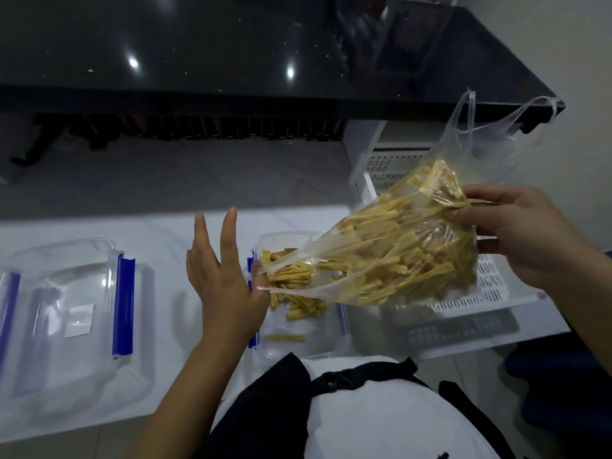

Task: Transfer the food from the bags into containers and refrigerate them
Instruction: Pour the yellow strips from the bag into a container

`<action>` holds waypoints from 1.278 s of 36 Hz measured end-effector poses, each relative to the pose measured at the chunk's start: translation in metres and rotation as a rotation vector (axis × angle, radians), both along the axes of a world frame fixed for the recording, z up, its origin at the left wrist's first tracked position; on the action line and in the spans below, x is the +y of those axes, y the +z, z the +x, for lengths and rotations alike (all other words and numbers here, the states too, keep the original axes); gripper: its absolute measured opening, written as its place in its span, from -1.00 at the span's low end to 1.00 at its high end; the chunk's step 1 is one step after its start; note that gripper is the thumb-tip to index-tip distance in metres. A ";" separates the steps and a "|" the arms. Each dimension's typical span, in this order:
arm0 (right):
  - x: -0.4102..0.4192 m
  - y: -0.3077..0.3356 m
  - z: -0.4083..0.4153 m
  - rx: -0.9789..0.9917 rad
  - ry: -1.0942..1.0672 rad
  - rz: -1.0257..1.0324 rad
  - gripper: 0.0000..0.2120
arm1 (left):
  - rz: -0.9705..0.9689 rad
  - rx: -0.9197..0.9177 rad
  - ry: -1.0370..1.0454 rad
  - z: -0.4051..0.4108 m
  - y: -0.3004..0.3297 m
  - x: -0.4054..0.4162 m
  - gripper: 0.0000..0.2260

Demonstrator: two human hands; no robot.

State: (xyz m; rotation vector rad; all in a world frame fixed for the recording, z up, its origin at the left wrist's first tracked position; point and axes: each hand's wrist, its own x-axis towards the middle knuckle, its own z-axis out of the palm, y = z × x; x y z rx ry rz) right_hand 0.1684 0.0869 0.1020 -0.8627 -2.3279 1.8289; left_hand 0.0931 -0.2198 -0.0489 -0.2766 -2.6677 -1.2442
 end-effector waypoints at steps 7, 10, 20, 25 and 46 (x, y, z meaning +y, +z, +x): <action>-0.008 0.003 0.001 0.029 -0.015 0.013 -0.75 | -0.028 0.017 0.014 -0.002 -0.008 -0.001 -0.27; -0.016 0.002 -0.001 0.064 0.006 0.045 -0.71 | -0.060 0.003 0.025 -0.002 -0.012 0.000 -0.29; -0.033 0.003 -0.004 0.102 0.058 0.091 -0.73 | -0.117 -0.092 0.028 0.002 -0.026 -0.003 -0.25; -0.032 0.000 -0.005 0.092 0.047 0.087 -0.74 | -0.109 -0.102 0.026 0.001 -0.026 -0.003 -0.27; -0.020 0.005 -0.017 0.098 0.066 0.079 -0.80 | -0.082 -0.103 -0.014 0.009 -0.022 0.004 -0.28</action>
